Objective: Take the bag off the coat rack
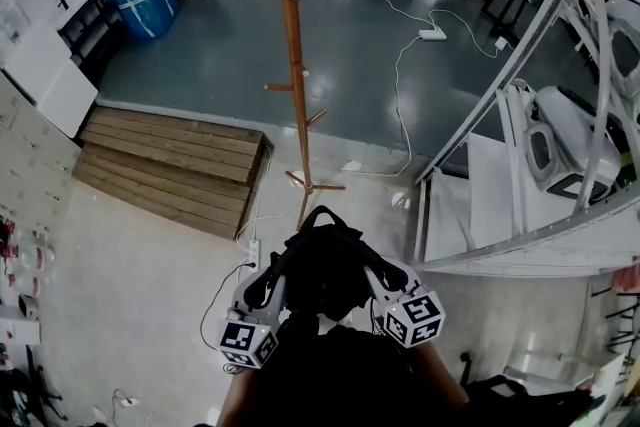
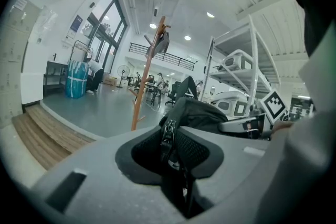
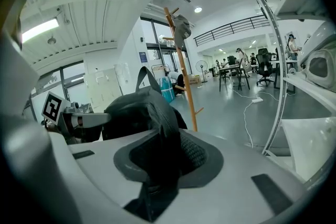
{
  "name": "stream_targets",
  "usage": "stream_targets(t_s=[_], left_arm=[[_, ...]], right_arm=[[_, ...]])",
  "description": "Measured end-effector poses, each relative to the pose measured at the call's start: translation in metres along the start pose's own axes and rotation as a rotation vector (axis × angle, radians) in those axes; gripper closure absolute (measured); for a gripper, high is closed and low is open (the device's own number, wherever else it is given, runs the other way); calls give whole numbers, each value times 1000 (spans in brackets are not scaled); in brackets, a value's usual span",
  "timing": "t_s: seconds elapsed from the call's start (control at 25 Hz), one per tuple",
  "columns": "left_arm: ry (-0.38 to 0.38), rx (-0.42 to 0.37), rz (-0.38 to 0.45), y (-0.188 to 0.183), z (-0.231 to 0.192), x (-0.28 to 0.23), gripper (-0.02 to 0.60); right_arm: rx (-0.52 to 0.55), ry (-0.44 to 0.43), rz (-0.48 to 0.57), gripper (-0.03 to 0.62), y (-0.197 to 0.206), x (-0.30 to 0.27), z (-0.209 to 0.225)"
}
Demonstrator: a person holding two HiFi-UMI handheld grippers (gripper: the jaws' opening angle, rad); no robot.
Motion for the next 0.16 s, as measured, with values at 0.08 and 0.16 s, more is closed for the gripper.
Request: stream_targets(t_s=[0.08, 0.16], left_arm=[[-2, 9, -6, 1, 0, -1, 491], [-6, 21, -16, 3, 0, -2, 491]], right_arm=[[-1, 1, 0, 502, 1, -1, 1], [-2, 1, -1, 502, 1, -1, 2]])
Point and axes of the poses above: the fingertips, and each gripper's own axes: x backward along the fingers, z to its right, y out of its underside, the point moved 3 cm from there along x, backward along the fingers, and after that the axes turned 6 degrees about -x, right-handed, at the moved point
